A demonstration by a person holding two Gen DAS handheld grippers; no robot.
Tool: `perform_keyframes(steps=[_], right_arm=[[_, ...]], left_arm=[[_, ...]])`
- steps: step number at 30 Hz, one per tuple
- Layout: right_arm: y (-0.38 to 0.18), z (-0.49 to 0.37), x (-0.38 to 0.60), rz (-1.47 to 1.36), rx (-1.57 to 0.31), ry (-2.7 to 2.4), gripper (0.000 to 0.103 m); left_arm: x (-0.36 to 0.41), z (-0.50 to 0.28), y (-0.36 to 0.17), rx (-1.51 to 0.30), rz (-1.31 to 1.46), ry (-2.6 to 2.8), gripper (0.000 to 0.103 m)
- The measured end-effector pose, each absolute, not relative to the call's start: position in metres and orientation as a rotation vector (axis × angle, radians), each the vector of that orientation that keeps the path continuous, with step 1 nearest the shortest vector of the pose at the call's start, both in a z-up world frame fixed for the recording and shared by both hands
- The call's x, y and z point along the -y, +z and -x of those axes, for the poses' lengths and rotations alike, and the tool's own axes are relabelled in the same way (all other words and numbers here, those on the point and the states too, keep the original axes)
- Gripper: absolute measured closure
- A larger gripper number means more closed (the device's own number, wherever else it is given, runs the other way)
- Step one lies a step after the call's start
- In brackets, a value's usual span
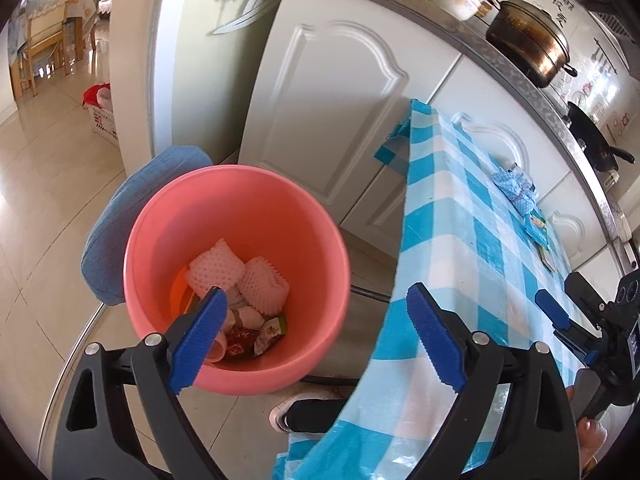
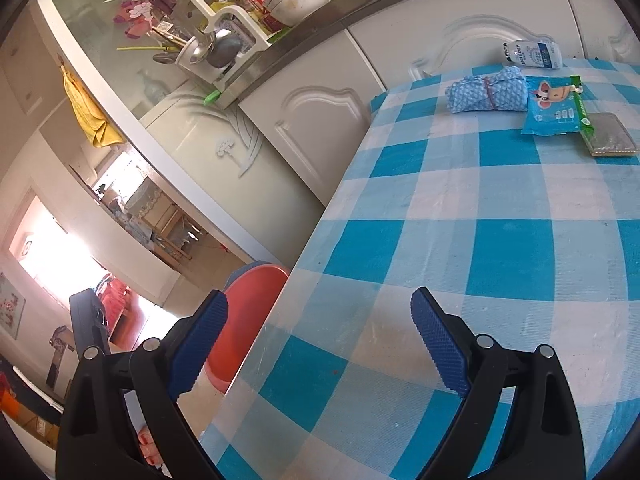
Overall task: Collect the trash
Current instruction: 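Move both open tools back over the table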
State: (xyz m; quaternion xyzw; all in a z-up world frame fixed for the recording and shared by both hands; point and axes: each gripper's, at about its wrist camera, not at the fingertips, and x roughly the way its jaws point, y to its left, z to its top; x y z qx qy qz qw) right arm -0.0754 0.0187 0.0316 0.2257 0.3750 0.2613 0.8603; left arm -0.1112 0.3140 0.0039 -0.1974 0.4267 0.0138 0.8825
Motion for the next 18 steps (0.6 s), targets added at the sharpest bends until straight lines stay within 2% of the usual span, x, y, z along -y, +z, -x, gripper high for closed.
perform_keyframes(steps=[18], right_arm=[[0.023, 0.074, 0.079, -0.629, -0.711, 0.454, 0.011]], left_arm=[[-0.235, 0.092, 0.028, -0.893, 0.288, -0.060, 0.011]])
